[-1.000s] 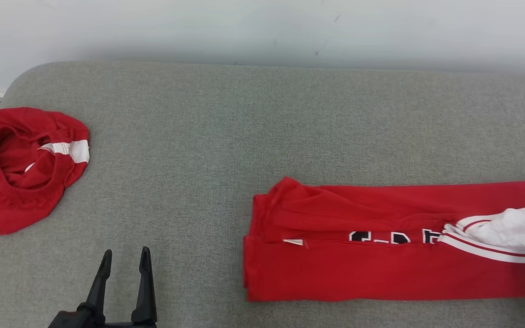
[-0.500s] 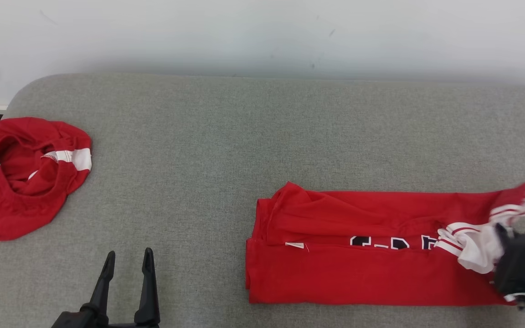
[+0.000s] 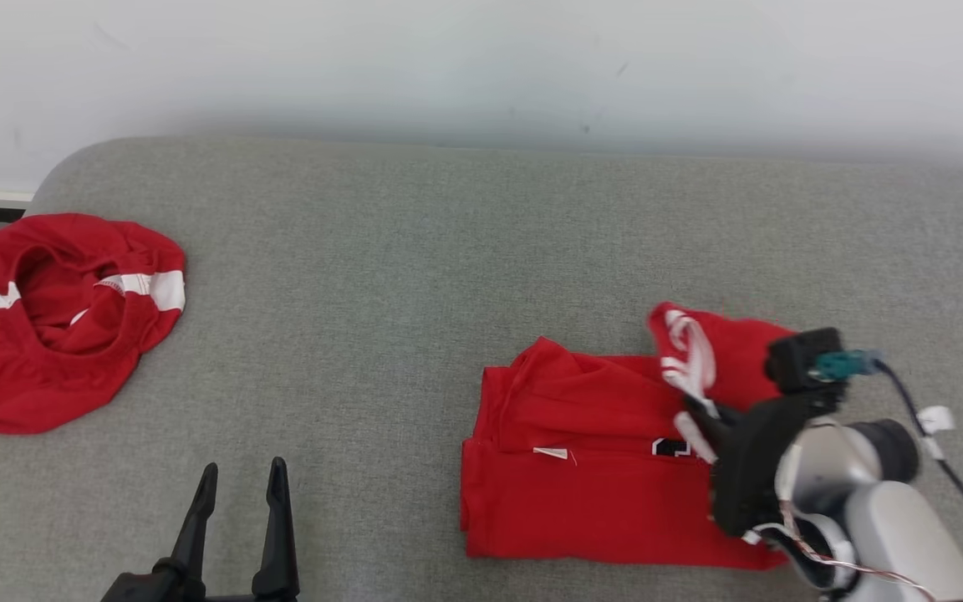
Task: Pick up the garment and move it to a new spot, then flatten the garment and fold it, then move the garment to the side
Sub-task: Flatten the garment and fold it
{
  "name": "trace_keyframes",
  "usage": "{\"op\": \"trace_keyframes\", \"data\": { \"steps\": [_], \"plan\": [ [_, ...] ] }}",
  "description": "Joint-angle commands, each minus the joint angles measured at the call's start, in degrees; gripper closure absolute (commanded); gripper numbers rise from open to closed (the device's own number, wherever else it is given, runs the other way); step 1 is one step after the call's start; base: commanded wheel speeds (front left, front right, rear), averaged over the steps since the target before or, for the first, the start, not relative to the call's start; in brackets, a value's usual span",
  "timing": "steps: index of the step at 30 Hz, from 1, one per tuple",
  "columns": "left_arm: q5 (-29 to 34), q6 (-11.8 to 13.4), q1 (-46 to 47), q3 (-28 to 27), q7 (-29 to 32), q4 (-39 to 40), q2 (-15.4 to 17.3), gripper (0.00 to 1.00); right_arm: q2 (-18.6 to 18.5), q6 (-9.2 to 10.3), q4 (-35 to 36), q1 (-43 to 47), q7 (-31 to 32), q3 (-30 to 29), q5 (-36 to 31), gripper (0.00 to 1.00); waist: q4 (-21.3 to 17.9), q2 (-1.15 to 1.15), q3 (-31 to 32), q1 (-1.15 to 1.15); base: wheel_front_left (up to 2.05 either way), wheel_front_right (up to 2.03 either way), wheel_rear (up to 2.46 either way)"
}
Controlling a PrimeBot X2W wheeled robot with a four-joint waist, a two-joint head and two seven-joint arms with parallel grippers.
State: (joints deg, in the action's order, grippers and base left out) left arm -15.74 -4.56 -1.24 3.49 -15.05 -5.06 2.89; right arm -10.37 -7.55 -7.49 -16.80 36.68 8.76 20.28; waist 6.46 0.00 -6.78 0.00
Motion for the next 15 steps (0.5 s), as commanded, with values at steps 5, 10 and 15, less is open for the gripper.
{"op": "trace_keyframes", "data": {
  "steps": [5, 10, 15],
  "plan": [
    [-0.29, -0.11, -0.59, 0.76, -0.17, -0.26, -0.02, 0.0, 2.31, 0.14, -4.17, -3.32, -1.2, 5.81, 1.62, 1.0, 1.47, 0.0, -0.14, 0.0, 0.0, 0.0, 0.0],
    [-0.38, 0.32, -1.01, 1.24, -0.17, -0.37, -0.01, 0.0, 4.02, 0.14, -8.05, -5.28, -2.73, 10.01, 3.45, 1.0, 2.46, 0.0, 0.16, 0.0, 0.0, 0.0, 0.0],
    [-0.13, 0.33, -0.95, 1.33, -0.17, -0.4, -0.01, 0.0, 5.35, 0.14, -11.81, -7.39, -4.89, 12.43, 4.27, 1.0, 2.97, 0.0, 0.37, 0.0, 0.0, 0.0, 0.0]
  ]
}}
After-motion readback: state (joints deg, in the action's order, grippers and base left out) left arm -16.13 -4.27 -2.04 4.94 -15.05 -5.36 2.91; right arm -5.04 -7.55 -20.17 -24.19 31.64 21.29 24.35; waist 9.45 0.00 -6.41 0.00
